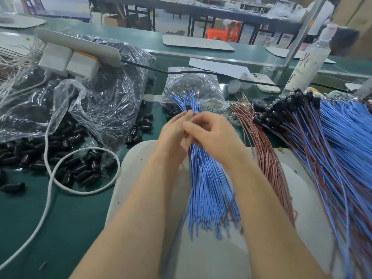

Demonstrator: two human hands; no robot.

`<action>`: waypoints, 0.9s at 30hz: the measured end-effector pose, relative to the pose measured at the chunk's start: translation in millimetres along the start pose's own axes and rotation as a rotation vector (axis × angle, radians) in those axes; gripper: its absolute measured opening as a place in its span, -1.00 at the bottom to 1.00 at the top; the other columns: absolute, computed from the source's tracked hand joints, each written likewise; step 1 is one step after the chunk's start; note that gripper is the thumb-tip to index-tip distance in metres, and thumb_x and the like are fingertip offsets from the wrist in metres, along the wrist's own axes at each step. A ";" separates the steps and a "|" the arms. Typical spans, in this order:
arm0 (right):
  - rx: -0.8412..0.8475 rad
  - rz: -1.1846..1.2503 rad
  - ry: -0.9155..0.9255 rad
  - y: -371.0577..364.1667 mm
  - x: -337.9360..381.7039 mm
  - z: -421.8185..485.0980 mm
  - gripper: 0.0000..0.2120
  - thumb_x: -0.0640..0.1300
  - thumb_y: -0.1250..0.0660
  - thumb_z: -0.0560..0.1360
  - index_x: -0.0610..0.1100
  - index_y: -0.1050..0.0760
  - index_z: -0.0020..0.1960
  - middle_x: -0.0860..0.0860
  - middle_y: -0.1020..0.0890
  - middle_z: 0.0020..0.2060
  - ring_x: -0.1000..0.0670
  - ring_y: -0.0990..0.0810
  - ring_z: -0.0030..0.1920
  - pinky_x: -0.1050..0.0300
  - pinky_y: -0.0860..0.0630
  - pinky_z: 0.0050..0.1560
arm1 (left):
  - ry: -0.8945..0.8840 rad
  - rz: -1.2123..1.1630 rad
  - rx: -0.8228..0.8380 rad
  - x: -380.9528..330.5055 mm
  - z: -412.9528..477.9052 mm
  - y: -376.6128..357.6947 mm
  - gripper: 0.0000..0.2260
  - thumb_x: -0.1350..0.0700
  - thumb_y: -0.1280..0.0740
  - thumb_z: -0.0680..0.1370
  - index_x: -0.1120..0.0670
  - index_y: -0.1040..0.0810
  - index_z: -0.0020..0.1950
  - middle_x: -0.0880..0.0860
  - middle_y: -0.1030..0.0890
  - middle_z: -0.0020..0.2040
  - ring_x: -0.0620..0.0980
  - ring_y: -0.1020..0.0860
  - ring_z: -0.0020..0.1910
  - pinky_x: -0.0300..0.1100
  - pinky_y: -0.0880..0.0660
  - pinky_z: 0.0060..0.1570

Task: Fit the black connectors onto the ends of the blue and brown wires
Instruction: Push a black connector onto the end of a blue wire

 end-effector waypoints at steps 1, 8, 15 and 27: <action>-0.228 -0.072 -0.044 18.3 -14.1 5.0 -0.94 -0.13 -0.36 0.49 -0.10 -0.57 -0.14 0.07 -0.62 -0.32 0.09 -0.58 -0.26 0.16 -0.52 -0.16 | -0.016 0.015 -0.014 0.3 2.1 1.1 -0.92 0.22 -0.23 0.60 0.12 -0.48 -0.09 -0.02 -0.62 -0.40 -0.16 -0.58 -0.43 -0.33 -0.50 -0.43; -0.338 -0.071 -0.069 17.8 -42.7 10.3 -0.87 -0.13 -0.32 0.53 -0.08 -0.58 -0.17 0.10 -0.62 -0.32 0.17 -0.55 -0.29 0.17 -0.50 -0.18 | -0.094 0.144 0.099 -0.7 2.6 -7.0 -0.92 0.25 -0.33 0.54 0.09 -0.53 -0.12 -0.01 -0.68 -0.23 -0.09 -0.59 -0.31 -0.25 -0.54 -0.18; -0.390 -0.044 -0.061 19.2 -44.1 9.5 -0.71 -0.24 -0.30 0.52 0.02 -0.53 -0.33 0.19 -0.56 -0.51 0.24 -0.50 -0.43 0.22 -0.42 -0.27 | -0.128 0.171 0.109 -1.4 0.4 -8.7 -0.92 0.28 -0.34 0.53 0.11 -0.52 -0.09 0.04 -0.68 -0.20 -0.09 -0.61 -0.27 -0.34 -0.51 -0.31; -0.418 -0.176 -0.091 23.6 -46.9 8.6 -0.92 -0.14 -0.40 0.48 -0.11 -0.59 -0.19 -0.02 -0.68 -0.29 0.00 -0.66 -0.21 0.05 -0.57 -0.04 | -0.151 0.192 0.046 -2.5 0.3 -7.8 -0.91 0.25 -0.36 0.52 0.10 -0.50 -0.12 0.01 -0.67 -0.25 -0.05 -0.53 -0.29 -0.22 -0.46 -0.25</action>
Point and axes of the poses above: each hand's wrist, its own z-axis towards the middle knuckle, its own y-axis out of the back of the hand, x = y × z, the point moved 7 cm from there along z, towards the middle knuckle
